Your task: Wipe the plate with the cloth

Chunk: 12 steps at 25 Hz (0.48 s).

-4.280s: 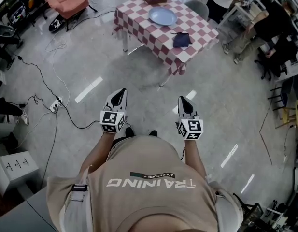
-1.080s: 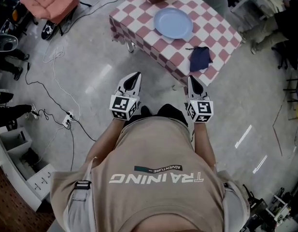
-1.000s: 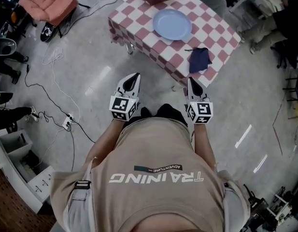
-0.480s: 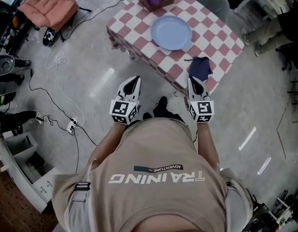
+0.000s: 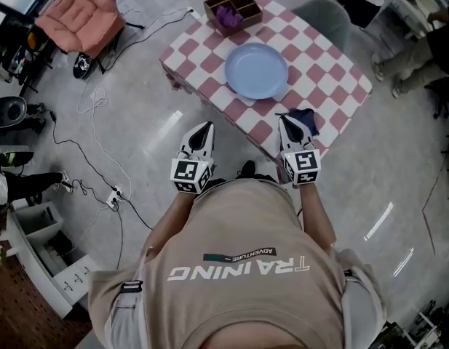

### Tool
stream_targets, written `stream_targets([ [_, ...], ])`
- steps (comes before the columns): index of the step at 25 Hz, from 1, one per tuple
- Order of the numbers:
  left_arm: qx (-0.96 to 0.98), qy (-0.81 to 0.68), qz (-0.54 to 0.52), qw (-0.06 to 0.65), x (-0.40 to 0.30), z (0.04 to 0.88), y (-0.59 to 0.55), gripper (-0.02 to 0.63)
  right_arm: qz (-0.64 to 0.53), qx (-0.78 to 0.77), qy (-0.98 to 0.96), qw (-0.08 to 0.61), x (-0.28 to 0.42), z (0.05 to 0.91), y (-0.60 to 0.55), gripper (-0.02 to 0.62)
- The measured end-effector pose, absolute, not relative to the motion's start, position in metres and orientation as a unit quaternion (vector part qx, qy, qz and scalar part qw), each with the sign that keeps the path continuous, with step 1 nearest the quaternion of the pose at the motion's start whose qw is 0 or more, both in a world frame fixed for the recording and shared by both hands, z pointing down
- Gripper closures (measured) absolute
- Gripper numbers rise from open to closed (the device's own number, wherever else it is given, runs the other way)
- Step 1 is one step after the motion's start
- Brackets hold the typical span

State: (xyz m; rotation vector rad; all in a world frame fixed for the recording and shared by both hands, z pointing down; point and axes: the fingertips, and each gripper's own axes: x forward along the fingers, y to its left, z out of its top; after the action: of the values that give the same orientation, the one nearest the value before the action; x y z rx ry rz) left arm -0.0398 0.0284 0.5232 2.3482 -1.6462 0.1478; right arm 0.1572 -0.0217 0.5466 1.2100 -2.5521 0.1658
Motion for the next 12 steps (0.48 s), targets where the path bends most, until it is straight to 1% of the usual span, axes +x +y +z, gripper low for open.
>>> stream_targets([
  [7,0.799,-0.586,0.072,0.115,-0.046,0.528,0.008,0.591,0.061,0.391,-0.907,0.147,0.146,0.556,-0.045,0.577],
  [12,0.807,-0.574,0.059,0.127,-0.053,0.531,-0.015,0.591,0.06,0.395,-0.905,0.144,0.137,0.555,-0.056,0.577],
])
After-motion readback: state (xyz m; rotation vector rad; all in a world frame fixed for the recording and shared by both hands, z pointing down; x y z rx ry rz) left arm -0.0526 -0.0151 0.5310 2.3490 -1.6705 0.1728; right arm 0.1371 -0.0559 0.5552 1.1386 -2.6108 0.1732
